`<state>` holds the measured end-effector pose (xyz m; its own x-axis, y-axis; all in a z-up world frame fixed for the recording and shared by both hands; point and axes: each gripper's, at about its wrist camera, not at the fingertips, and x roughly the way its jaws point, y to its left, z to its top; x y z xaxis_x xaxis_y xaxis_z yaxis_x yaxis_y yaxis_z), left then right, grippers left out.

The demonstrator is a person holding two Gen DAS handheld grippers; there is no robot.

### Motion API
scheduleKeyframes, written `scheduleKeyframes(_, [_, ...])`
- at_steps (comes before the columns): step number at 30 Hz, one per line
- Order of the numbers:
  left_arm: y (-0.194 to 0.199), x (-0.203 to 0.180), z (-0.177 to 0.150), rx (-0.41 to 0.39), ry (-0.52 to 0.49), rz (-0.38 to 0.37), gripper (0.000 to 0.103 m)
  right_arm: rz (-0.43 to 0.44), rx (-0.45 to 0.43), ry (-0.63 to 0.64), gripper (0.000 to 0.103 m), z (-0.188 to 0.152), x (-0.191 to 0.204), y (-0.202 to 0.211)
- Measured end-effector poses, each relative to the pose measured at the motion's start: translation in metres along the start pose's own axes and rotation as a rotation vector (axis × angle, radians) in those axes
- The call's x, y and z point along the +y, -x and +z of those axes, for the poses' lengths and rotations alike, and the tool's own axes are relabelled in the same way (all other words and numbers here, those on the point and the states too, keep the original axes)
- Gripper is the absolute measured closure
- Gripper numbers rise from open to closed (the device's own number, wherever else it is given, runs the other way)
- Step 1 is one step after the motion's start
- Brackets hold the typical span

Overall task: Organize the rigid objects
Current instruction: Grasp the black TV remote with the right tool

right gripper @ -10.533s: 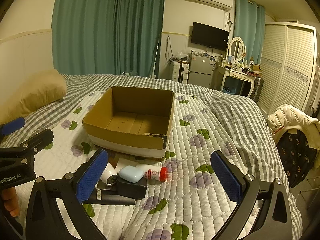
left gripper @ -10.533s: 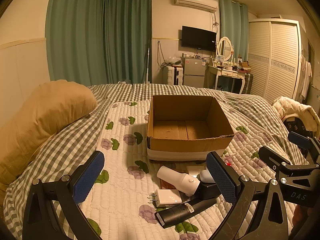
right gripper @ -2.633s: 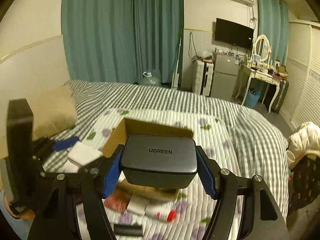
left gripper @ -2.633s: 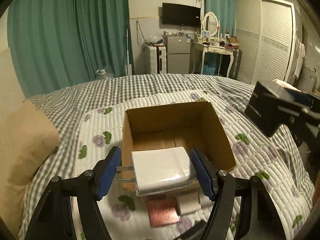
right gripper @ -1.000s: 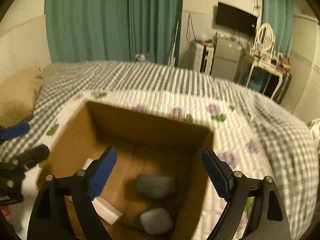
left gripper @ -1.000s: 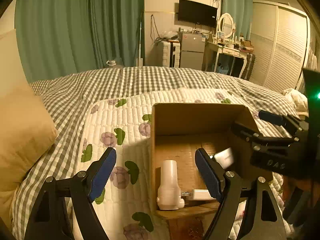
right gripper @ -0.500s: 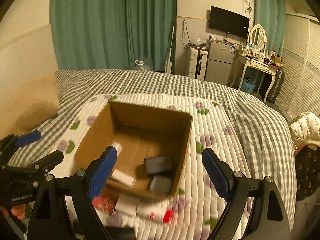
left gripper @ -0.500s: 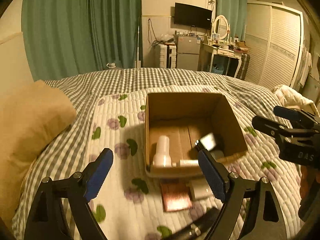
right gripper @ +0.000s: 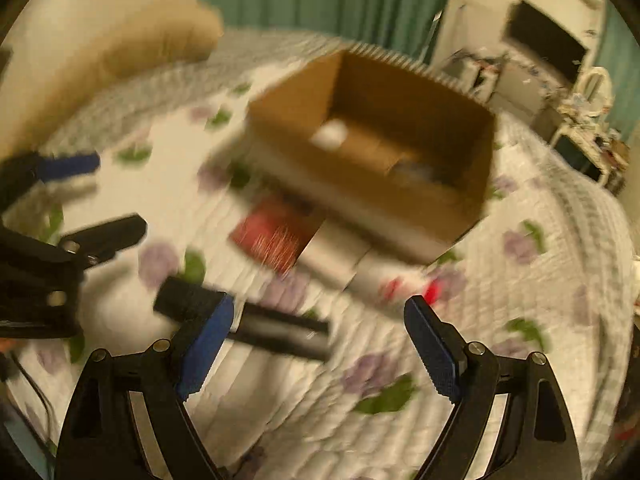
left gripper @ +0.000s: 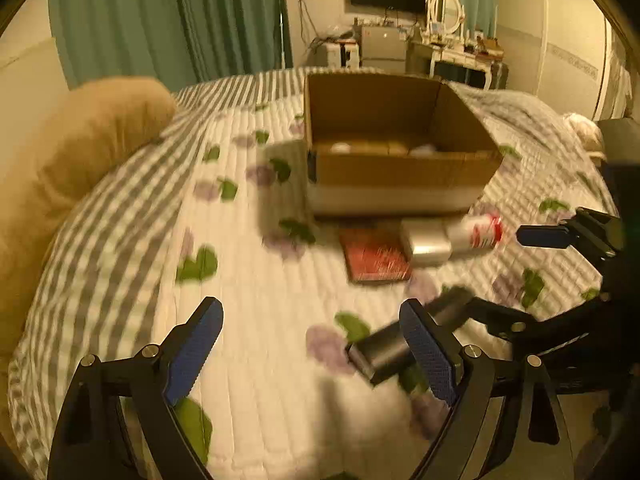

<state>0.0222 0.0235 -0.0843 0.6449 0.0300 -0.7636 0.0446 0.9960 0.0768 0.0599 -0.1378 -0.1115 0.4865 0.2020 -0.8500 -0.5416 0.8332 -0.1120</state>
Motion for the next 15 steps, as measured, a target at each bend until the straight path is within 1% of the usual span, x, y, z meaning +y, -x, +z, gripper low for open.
scheduleKeyframes(1, [-0.003, 0.001, -0.004, 0.010, 0.006, 0.003, 0.011, 0.002, 0.035, 0.026, 0.016, -0.002, 0.007, -0.010])
scheduleKeyframes(3, [-0.010, 0.005, -0.011, 0.036, 0.024, 0.014, 0.011, 0.014, 0.075, 0.058, 0.016, -0.005, 0.016, -0.022])
scheduleKeyframes(4, [-0.013, 0.007, -0.013, 0.047, 0.033, 0.020, 0.011, 0.006, 0.108, 0.091, 0.016, -0.008, 0.023, -0.031])
scheduleKeyframes(7, [-0.012, 0.010, -0.014, 0.044, 0.040, 0.019, 0.011, -0.022, 0.159, 0.178, 0.016, -0.010, 0.040, -0.044])
scheduleKeyframes(9, [-0.013, 0.010, -0.014, 0.043, 0.038, 0.025, 0.011, -0.022, 0.165, 0.181, 0.016, -0.010, 0.044, -0.048])
scheduleKeyframes(13, [-0.015, 0.009, -0.014, 0.048, 0.030, 0.029, 0.011, 0.008, 0.162, 0.129, 0.016, -0.002, 0.042, -0.062])
scheduleKeyframes(15, [-0.016, 0.011, -0.014, 0.050, 0.031, 0.023, 0.011, 0.020, 0.154, 0.121, 0.020, 0.002, 0.043, -0.066])
